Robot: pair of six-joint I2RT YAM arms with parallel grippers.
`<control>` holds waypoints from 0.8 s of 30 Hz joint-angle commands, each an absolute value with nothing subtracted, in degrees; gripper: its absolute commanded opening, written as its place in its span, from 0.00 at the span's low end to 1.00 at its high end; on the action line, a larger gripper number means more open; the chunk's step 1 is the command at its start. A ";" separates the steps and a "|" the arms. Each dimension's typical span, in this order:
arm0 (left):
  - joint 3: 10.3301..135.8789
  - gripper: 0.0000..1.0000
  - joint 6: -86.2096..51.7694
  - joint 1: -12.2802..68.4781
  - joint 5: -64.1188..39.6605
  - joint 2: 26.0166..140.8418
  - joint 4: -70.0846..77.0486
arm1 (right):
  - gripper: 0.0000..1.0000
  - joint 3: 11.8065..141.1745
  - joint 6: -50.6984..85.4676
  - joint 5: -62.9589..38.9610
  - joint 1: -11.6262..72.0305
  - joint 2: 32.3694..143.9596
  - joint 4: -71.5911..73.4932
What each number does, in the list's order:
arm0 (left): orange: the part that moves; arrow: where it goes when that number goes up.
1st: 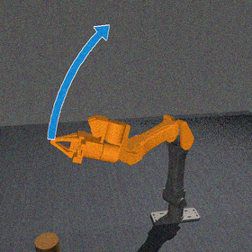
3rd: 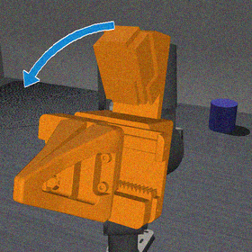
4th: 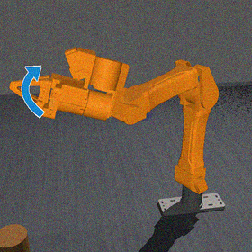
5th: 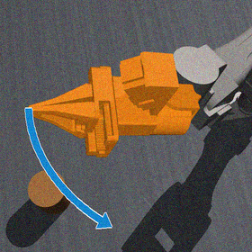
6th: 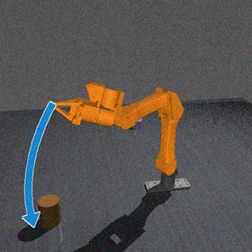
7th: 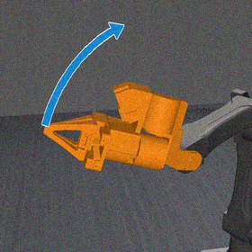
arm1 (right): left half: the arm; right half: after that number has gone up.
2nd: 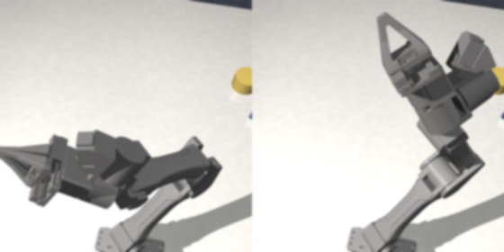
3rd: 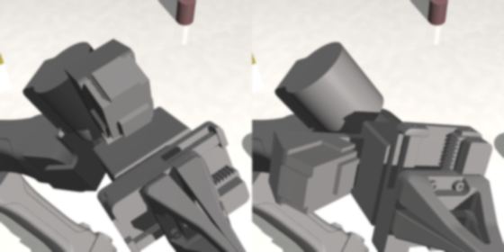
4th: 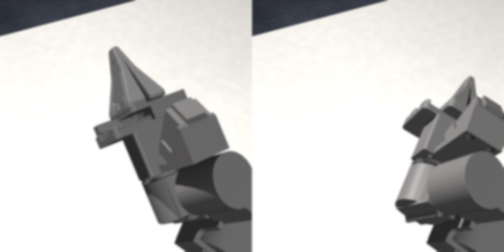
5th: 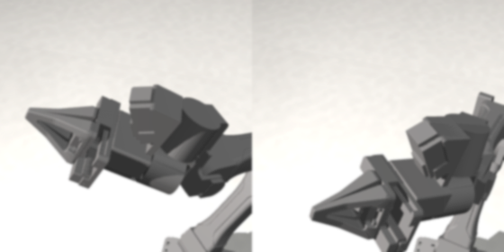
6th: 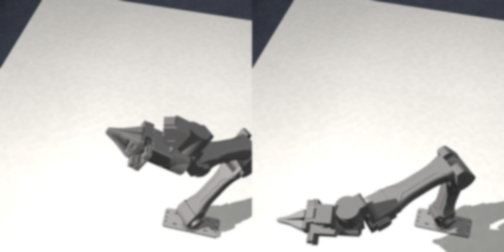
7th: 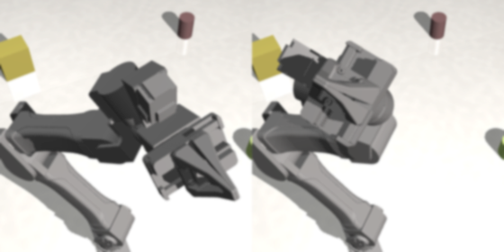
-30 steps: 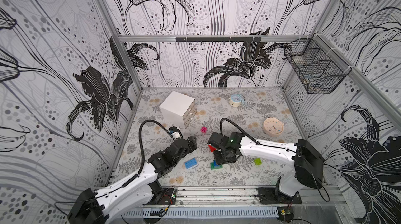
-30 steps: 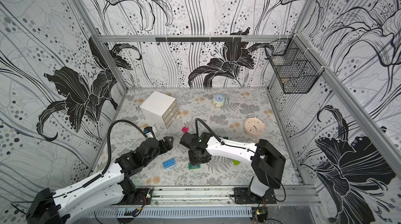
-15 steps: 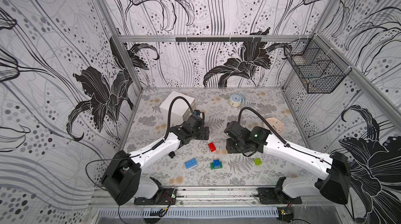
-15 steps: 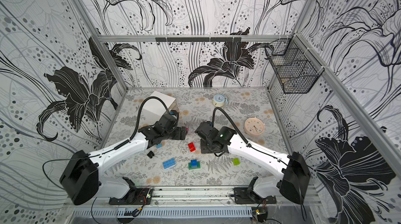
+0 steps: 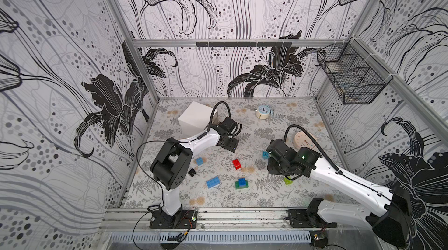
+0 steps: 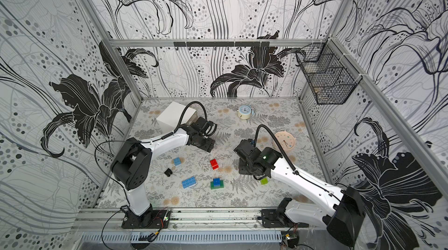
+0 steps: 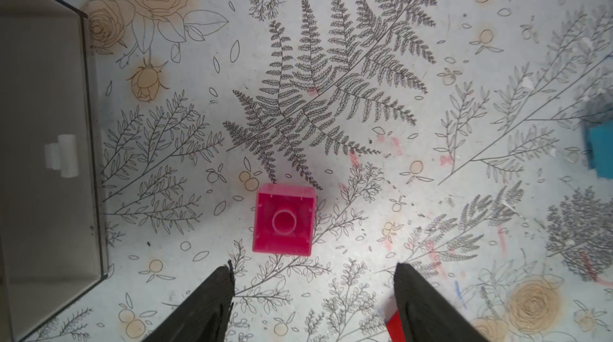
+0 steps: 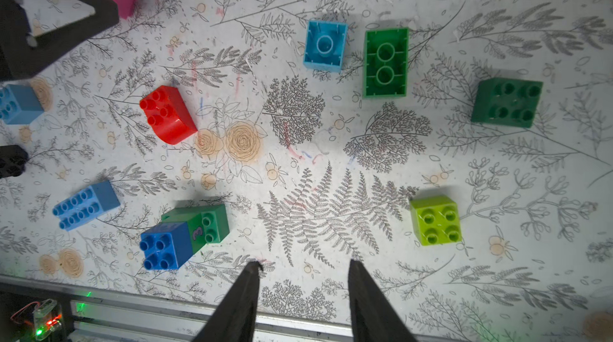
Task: Assemble the number 1 with lego
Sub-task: Pick up the lego brick from the center of the board.
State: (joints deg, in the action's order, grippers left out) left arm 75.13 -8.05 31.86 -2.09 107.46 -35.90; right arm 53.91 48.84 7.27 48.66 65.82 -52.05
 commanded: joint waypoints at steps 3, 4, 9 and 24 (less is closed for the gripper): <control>80.12 0.73 -3.82 29.40 -4.13 111.62 -38.84 | 0.45 53.29 49.92 6.57 48.34 67.16 -52.12; 80.51 0.71 -3.62 29.25 -4.13 112.02 -38.77 | 0.45 53.26 49.96 6.37 48.34 67.30 -51.93; 82.73 0.65 -2.43 28.97 -4.04 114.89 -39.76 | 0.44 53.17 49.68 6.15 48.34 67.85 -51.30; 86.60 0.30 0.28 28.89 -6.64 119.27 -43.15 | 0.42 54.64 48.12 6.49 48.25 69.78 -48.89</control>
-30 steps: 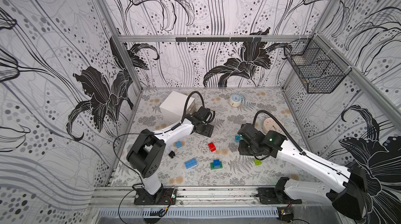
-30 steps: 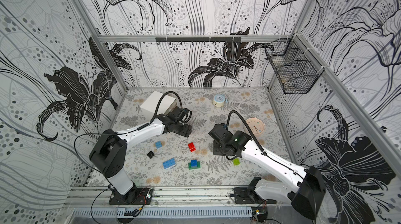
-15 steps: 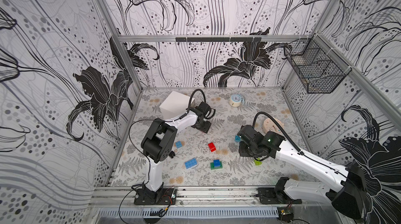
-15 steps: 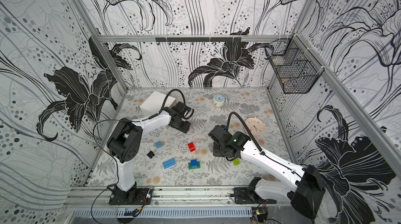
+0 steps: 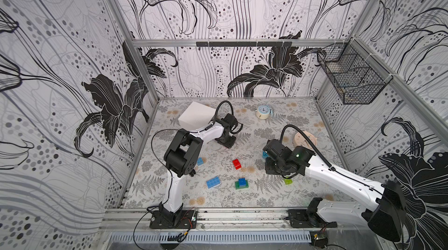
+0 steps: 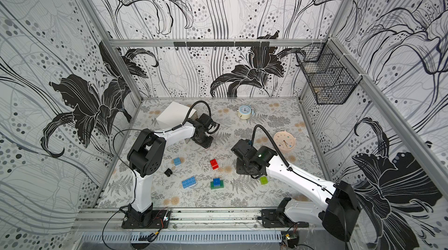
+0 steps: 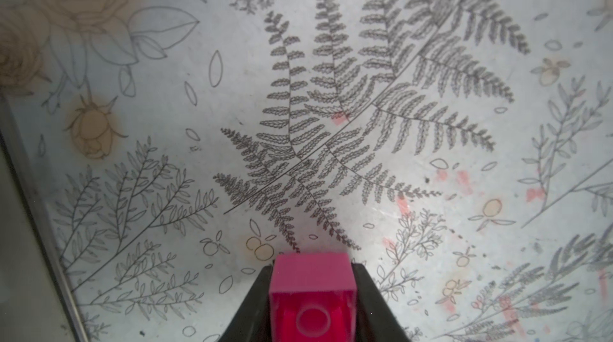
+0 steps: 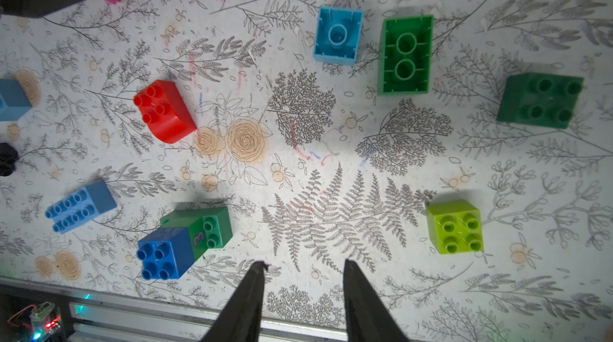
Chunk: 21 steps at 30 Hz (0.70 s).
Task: Assemble the number 1 with lego
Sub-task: Pick up the lego brick from the center of the board.
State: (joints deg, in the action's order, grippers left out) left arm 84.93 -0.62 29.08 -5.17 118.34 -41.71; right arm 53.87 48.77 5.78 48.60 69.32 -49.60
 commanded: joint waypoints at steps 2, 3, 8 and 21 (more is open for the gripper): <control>87.13 0.25 0.34 28.91 -7.11 118.97 -43.32 | 0.41 55.25 47.43 7.40 48.25 69.70 -48.57; 87.42 0.24 0.22 28.87 -7.41 118.71 -43.54 | 0.41 55.47 46.93 7.91 48.25 69.61 -48.32; 88.78 0.11 -0.93 28.66 -11.41 112.60 -45.81 | 0.41 56.44 40.76 13.29 48.25 66.77 -42.91; 50.62 0.00 -56.13 22.70 -40.86 69.21 12.82 | 0.57 63.01 -7.76 -7.73 48.01 62.20 -12.33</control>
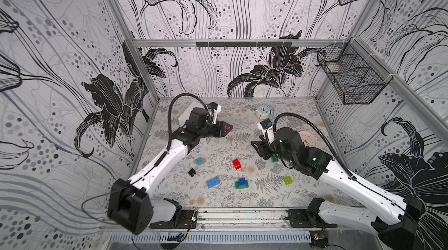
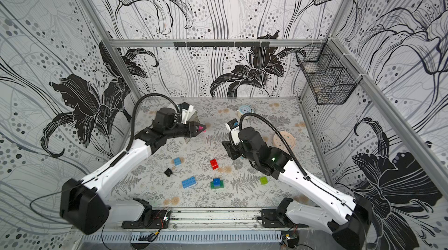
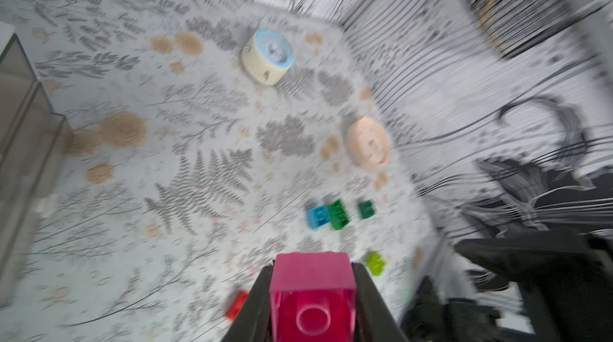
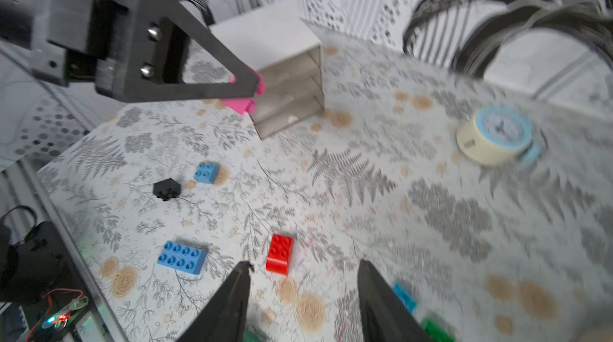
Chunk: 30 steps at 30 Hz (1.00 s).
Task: Assemble the number 1 with lego
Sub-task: Pick up the lego brick from the center of the board.
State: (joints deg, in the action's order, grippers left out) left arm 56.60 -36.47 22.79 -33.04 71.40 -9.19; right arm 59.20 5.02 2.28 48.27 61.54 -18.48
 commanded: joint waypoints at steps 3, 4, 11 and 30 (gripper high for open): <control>45.09 0.00 -67.57 22.52 -45.60 64.74 32.83 | 0.58 65.99 -10.00 -18.99 47.99 62.26 -9.82; 44.29 0.00 -70.66 22.52 -46.89 63.85 37.30 | 0.59 66.78 -11.00 -22.03 47.99 62.25 -8.91; 42.38 0.00 -89.89 22.54 -54.50 65.49 64.81 | 0.60 73.72 -25.22 -29.74 47.99 62.26 -16.65; 44.34 0.00 -101.09 27.92 -58.27 71.38 81.65 | 0.58 86.01 -36.79 -32.01 48.56 69.56 -23.66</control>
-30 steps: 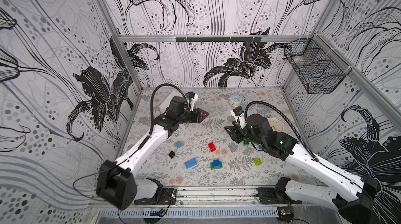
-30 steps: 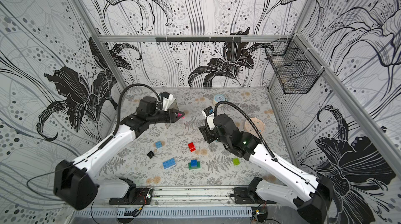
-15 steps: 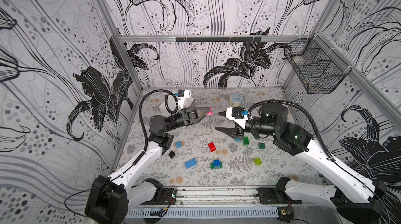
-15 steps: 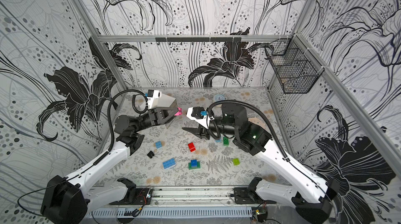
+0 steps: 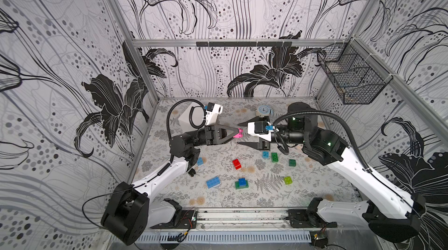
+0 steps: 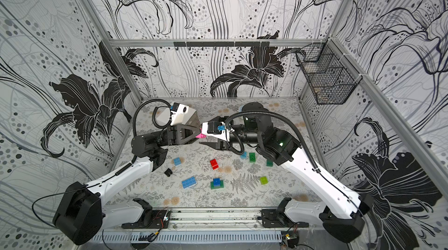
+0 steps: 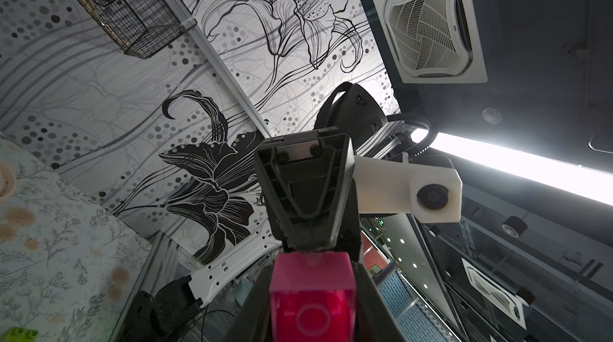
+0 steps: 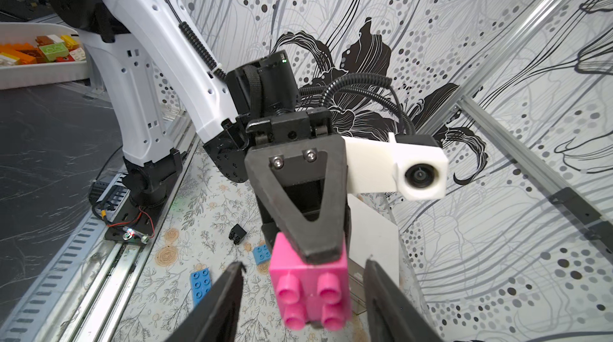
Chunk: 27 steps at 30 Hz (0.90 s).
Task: Assemble the number 1 with lego
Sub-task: Pick up the lego brick from the center of the board.
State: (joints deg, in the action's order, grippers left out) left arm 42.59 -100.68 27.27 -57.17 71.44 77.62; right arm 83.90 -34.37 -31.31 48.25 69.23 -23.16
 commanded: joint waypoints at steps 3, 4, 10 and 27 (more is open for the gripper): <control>44.10 0.00 -100.99 28.07 -58.23 71.37 81.65 | 0.52 85.19 -37.18 -31.38 48.60 69.54 -22.79; 44.08 0.00 -100.95 28.12 -58.18 71.34 81.65 | 0.49 85.04 -37.31 -31.29 48.60 69.60 -22.70; 43.53 0.00 -100.82 28.10 -57.70 71.57 81.63 | 0.39 83.94 -37.09 -30.85 48.60 69.43 -20.94; 40.08 0.87 -63.67 20.82 -49.15 55.41 23.45 | 0.00 67.84 -6.47 -7.39 49.31 63.57 -21.36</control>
